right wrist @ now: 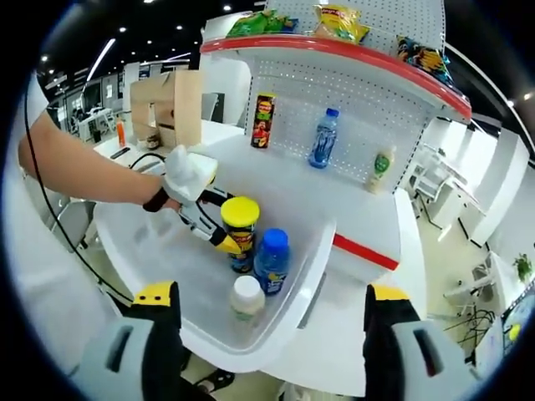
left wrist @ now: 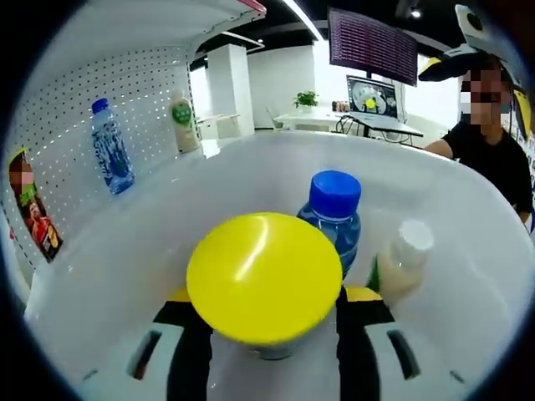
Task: Place the items from the shopping basket onto the snack and drink counter
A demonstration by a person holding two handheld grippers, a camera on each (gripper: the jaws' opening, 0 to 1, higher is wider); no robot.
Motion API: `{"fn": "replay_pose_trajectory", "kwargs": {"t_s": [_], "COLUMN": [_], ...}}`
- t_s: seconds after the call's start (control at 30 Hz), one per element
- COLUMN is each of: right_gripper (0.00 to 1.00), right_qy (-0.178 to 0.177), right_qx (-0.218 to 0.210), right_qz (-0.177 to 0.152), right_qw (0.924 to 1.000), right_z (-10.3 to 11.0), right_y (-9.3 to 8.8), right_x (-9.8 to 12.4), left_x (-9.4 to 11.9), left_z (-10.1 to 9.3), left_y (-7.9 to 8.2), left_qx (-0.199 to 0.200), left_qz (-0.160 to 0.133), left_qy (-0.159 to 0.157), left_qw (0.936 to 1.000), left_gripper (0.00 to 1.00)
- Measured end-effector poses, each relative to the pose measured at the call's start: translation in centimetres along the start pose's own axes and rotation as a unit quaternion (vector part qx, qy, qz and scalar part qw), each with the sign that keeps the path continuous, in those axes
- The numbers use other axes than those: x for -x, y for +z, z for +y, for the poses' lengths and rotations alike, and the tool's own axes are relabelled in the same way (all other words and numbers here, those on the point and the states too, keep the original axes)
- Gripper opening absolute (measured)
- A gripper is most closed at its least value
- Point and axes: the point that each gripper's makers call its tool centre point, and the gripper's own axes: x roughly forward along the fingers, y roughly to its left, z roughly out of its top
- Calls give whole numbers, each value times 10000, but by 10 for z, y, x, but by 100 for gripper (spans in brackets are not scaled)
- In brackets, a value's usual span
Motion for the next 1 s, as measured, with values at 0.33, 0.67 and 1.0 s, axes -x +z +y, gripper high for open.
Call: {"fn": "replay_pose_trajectory", "kwargs": {"t_s": [0.33,0.67,1.0], "right_gripper": [87,86,83], "right_qy": [-30,18,2], "right_qx": [27,20,-78], "right_qz": [67,57,-133], "right_qw": [10000,10000,9999], "right_z": [0,2,1], "right_y": [-7,-7,-4], "right_x": [7,7,12], "left_x": [3,3,4], "left_z": [5,5,2], "left_y": [1,2,4], "left_qx": [-155,-166,-256], "left_qz": [-143,-258,-392], "left_qy": [187,198,210], "left_qw": [9996,9993,9987], "left_gripper": [51,50,50]}}
